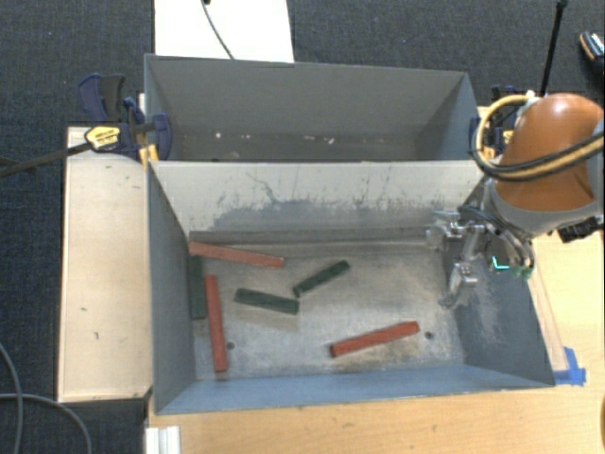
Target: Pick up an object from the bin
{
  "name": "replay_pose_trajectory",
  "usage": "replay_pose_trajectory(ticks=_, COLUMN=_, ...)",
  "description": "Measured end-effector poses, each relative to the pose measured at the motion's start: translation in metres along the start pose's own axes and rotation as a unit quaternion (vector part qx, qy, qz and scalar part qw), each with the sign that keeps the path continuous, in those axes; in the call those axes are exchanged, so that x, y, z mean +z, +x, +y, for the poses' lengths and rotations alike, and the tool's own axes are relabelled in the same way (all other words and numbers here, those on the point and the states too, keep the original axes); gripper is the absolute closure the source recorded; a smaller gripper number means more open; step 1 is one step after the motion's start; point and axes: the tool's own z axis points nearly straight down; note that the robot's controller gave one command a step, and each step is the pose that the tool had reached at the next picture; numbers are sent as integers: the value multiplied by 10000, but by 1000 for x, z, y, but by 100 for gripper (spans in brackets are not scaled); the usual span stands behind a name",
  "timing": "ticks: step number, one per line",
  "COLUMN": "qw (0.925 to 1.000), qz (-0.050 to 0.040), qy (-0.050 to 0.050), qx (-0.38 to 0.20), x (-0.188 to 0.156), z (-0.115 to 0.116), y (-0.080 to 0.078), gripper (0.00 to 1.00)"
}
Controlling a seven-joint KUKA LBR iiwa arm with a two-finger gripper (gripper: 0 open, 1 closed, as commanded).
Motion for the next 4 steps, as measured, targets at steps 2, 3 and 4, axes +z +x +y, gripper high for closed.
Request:
replay_pose_trajectory(ticks=2, qw=9994, qz=-46, qy=0, qx=-355, x=95, z=140, y=50, gripper=100)
replay_pose_trajectory(ticks=3, qw=9987, qz=-81, qy=2, qx=-495, x=-37, z=148, y=33, gripper=100)
replay_pose_trajectory(ticks=4, qw=9987, qz=-34, qy=5, qx=-500, x=-33, z=148, y=35, gripper=0)
